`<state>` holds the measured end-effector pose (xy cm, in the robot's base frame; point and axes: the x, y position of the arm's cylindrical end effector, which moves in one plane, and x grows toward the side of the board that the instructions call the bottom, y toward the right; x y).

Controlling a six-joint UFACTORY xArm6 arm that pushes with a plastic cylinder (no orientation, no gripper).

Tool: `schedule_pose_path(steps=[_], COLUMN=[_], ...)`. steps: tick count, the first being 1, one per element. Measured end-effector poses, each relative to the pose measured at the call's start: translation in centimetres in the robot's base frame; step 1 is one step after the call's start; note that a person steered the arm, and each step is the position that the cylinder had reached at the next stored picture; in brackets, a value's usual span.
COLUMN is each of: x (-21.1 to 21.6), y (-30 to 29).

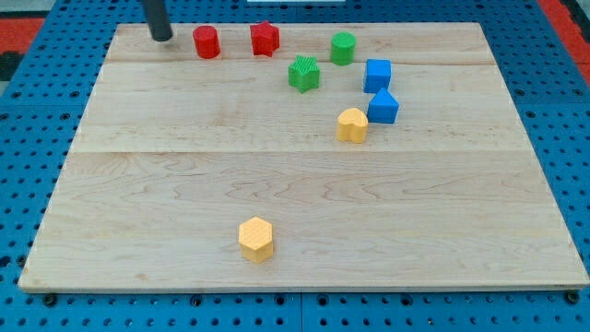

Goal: Push the red circle and red star a bit top center

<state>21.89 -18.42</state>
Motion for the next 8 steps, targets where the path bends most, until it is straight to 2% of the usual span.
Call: schedule_pose_path(steps=[3,5,6,8], x=[0.2,0.4,3.2,4.4], y=[9.3,5.7,3.8,3.7])
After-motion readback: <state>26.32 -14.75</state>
